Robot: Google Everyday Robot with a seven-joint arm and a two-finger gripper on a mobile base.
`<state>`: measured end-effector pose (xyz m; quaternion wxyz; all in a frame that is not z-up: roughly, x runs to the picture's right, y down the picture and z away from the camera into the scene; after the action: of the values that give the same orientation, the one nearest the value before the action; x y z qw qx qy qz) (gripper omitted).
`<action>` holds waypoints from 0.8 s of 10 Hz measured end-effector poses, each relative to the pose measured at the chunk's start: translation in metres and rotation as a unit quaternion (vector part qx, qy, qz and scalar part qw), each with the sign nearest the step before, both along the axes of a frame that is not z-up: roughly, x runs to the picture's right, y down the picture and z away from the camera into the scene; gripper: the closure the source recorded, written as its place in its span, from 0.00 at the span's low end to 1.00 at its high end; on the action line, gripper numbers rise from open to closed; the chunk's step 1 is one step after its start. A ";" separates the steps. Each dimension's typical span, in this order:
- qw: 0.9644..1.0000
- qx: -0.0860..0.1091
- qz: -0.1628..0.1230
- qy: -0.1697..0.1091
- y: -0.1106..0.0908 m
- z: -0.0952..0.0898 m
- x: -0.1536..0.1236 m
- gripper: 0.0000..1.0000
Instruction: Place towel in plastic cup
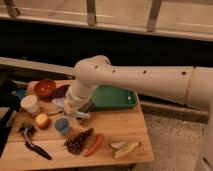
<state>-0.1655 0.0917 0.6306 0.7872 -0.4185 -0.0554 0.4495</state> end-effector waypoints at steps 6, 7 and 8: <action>0.995 -0.056 -0.074 -0.037 0.052 0.050 -0.074 1.00; 0.995 -0.070 -0.073 -0.021 0.059 0.066 -0.070 1.00; 0.995 -0.075 -0.069 -0.011 0.059 0.073 -0.066 0.98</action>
<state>-0.2315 0.1507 0.7032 0.7821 -0.4842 -0.0016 0.3923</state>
